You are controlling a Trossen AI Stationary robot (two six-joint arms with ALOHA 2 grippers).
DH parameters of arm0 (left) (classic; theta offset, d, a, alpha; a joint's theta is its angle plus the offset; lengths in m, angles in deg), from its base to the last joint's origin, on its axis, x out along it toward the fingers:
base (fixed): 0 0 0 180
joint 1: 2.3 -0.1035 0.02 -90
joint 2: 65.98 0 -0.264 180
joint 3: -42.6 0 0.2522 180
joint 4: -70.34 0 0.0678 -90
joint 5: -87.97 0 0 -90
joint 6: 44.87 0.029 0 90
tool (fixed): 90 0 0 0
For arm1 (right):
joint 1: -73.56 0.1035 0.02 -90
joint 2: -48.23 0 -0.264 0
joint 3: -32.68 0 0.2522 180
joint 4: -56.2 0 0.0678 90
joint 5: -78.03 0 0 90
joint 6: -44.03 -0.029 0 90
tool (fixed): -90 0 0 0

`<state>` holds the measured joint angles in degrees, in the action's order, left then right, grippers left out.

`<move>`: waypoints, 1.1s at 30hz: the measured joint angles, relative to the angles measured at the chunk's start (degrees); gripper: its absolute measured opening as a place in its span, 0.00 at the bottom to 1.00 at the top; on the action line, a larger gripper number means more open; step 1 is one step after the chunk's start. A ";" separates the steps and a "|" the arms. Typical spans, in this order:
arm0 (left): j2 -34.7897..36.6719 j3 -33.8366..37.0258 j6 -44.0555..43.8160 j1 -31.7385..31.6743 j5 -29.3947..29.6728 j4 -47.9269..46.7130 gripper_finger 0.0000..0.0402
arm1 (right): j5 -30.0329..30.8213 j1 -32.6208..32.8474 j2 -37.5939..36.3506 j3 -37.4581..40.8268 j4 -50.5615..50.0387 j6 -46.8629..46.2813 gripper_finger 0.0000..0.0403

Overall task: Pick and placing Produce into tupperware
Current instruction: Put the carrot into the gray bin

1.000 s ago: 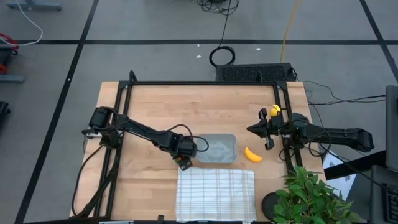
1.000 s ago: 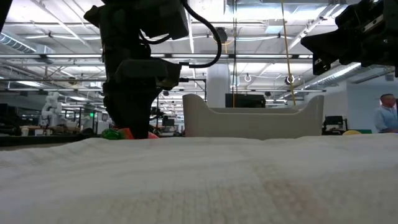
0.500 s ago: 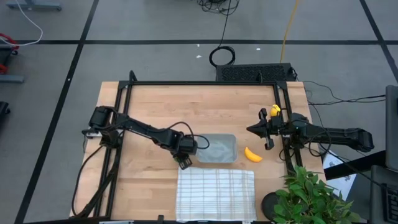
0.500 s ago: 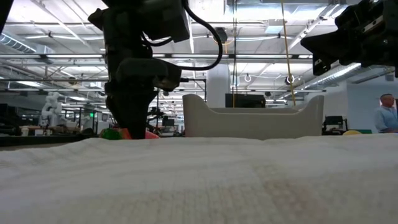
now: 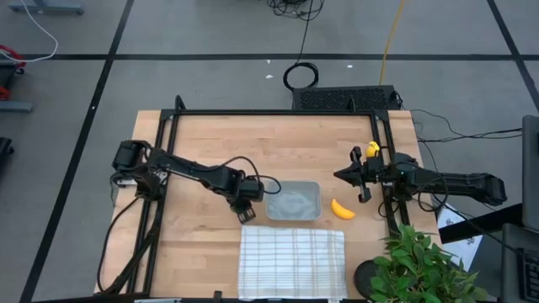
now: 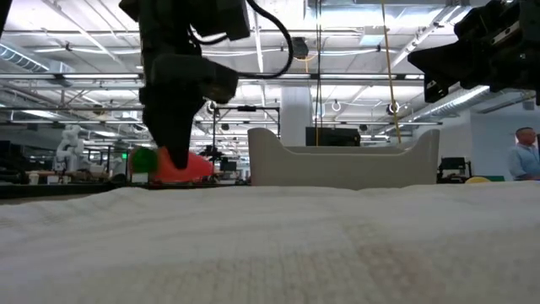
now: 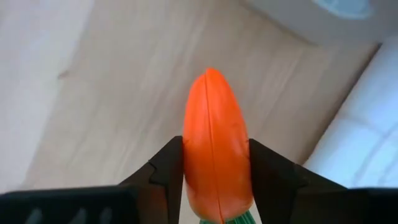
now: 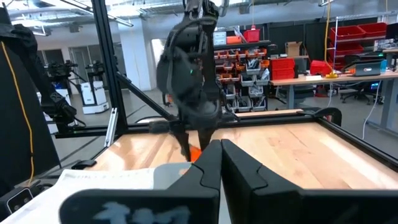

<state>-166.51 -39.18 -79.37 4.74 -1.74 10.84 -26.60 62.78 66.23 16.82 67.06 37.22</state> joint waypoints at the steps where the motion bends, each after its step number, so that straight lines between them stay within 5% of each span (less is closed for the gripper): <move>1: 1.04 0.01 0.33 -0.21 0.04 -0.06 0.34 | 0.00 0.00 0.04 -0.01 -0.22 -0.02 0.00; 17: 13.20 -0.01 5.87 -6.47 1.75 -7.74 0.34 | 0.02 0.00 0.30 0.00 0.38 0.00 0.00; 33: 13.70 -0.01 9.79 -9.76 -0.70 -8.70 0.34 | 0.01 0.00 0.30 -0.01 0.37 0.00 0.00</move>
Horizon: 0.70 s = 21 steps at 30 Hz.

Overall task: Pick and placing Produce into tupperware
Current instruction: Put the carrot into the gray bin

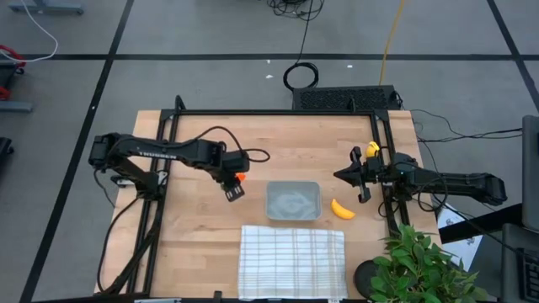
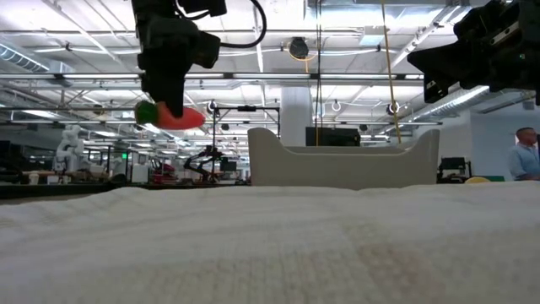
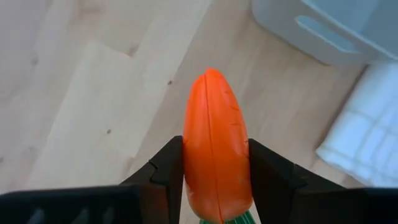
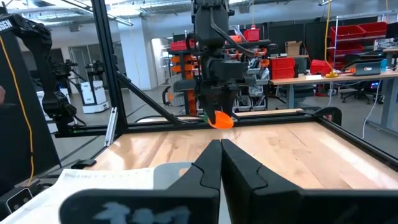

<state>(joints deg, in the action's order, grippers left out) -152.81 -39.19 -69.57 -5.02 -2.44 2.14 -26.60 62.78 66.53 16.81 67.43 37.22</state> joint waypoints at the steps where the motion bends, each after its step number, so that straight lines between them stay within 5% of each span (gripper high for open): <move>1: -0.13 0.00 0.54 -0.28 -1.15 0.87 0.34 | 0.02 0.00 0.00 0.02 0.00 -0.01 0.00; 21: -17.95 -28.10 17.30 -1.33 -4.52 -5.34 0.34 | 0.02 0.00 0.00 0.02 0.00 -0.01 0.00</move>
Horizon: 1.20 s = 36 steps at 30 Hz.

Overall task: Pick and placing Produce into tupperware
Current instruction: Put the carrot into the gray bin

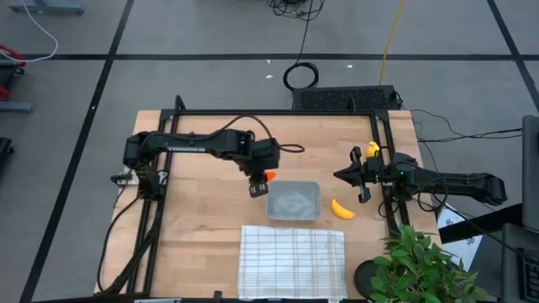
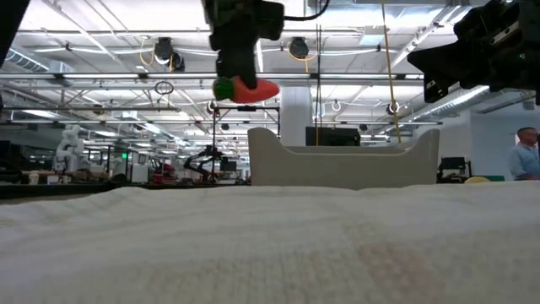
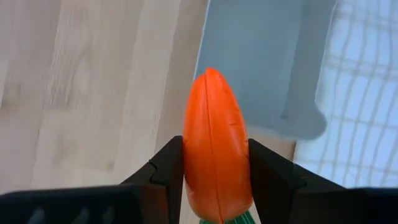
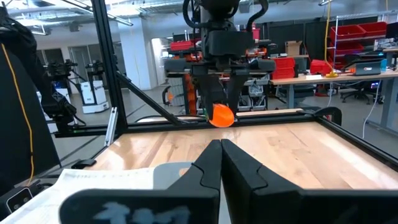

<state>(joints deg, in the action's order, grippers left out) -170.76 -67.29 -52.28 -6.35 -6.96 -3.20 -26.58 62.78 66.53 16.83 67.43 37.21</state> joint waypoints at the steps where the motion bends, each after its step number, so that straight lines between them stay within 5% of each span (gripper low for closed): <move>1: -1.15 -1.32 0.65 0.03 -0.19 -0.38 0.34 | 0.00 0.00 -0.02 0.00 0.00 0.01 0.00; 16: -15.75 -17.56 12.18 4.62 -3.14 -0.13 0.34 | 0.00 0.00 -0.02 -0.02 0.46 0.01 0.00; 26: -19.99 -17.99 18.30 6.67 1.38 4.43 0.34 | 0.00 0.00 -0.02 -0.01 0.46 0.01 0.00; 36: -21.80 -17.95 12.69 8.40 2.27 9.49 0.34 | 0.00 -0.02 0.11 0.00 0.41 0.01 0.00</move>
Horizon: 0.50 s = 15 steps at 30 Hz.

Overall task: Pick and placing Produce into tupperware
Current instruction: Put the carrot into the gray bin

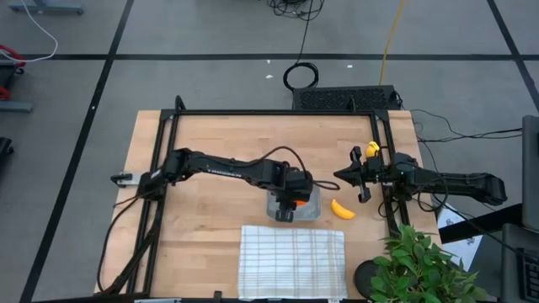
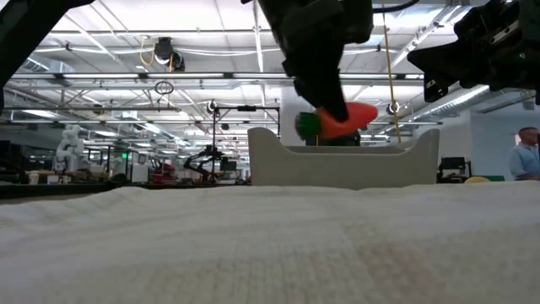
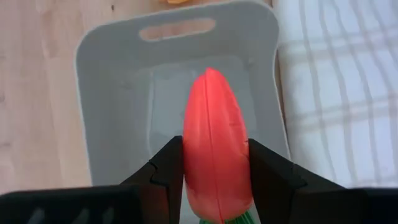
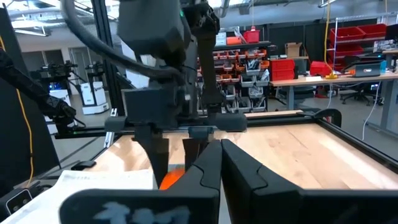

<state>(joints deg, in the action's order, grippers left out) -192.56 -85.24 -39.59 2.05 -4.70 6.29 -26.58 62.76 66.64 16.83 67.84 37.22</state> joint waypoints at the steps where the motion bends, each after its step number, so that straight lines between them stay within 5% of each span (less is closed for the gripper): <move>1: -0.39 -0.01 -0.52 0.07 0.08 1.39 0.34 | 0.00 0.00 0.00 -0.02 0.00 0.00 0.00; 15: -1.44 5.35 -7.57 0.19 1.27 3.82 0.34 | 0.00 0.02 0.00 -0.01 -0.02 -0.02 0.00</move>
<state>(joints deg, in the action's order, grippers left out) -194.01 -79.89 -47.16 2.24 -3.42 10.12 -26.58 62.78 66.64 16.82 67.82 37.20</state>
